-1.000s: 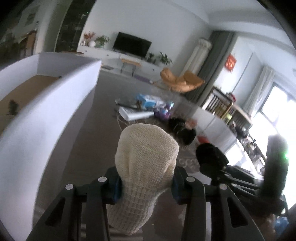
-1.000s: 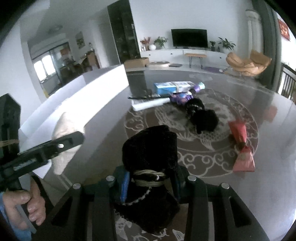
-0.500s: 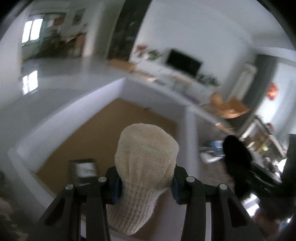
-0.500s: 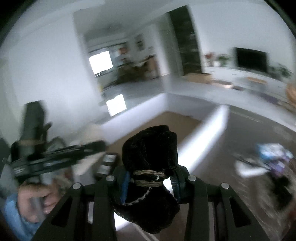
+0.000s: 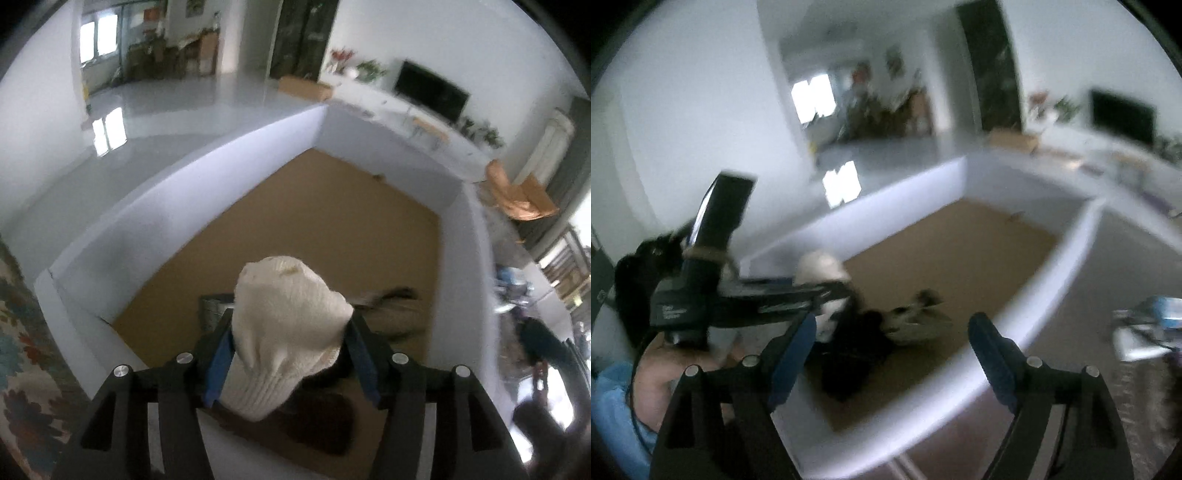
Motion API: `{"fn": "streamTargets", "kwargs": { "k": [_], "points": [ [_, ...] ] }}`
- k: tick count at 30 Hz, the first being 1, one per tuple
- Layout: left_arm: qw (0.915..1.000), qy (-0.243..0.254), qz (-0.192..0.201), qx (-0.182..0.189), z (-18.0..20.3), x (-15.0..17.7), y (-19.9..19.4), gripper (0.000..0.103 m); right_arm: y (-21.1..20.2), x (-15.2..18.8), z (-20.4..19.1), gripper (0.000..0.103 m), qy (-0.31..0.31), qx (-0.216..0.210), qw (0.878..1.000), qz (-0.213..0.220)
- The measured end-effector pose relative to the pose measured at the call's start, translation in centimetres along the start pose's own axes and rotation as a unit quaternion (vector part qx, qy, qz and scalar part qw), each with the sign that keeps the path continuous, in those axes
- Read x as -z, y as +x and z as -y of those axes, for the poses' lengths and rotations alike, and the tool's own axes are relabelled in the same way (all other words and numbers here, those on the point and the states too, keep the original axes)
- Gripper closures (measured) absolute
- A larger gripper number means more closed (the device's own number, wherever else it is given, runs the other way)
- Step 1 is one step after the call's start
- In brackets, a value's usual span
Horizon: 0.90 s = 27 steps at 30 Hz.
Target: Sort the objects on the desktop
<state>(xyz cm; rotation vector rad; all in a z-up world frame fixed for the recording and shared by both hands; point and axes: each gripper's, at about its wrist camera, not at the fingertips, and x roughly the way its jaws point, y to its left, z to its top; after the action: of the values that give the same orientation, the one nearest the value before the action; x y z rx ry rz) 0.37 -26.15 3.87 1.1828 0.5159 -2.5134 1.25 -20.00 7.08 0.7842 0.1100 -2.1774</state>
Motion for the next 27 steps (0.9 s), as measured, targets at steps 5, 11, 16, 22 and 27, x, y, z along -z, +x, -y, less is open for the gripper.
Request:
{"fn": "streamTargets", "kwargs": {
  "k": [5,11,16,22,27],
  "points": [
    [0.9898,0.070,0.045,0.116,8.6,3.2,-5.1,0.040,-7.2,6.1,6.9,0.000,0.018,0.138,0.990,0.025],
    [0.9616,0.171,0.080,0.199,20.2,7.7,-6.1,0.000,-9.3,14.2,16.1,0.000,0.113,0.240,0.960,-0.093],
    [0.9626,0.194,0.007,0.190,25.3,9.8,-0.5,0.000,-8.9,16.9,18.5,0.000,0.149,0.250,0.949,-0.123],
    [0.9593,0.255,0.025,0.119,26.8,14.3,3.4,0.000,-8.1,17.4,18.8,0.000,0.137,0.259,0.947,-0.133],
    [0.9590,0.268,0.015,0.092,25.5,14.8,4.5,0.000,-9.1,17.8,18.4,0.000,0.131,0.261,0.947,-0.136]
  ]
}}
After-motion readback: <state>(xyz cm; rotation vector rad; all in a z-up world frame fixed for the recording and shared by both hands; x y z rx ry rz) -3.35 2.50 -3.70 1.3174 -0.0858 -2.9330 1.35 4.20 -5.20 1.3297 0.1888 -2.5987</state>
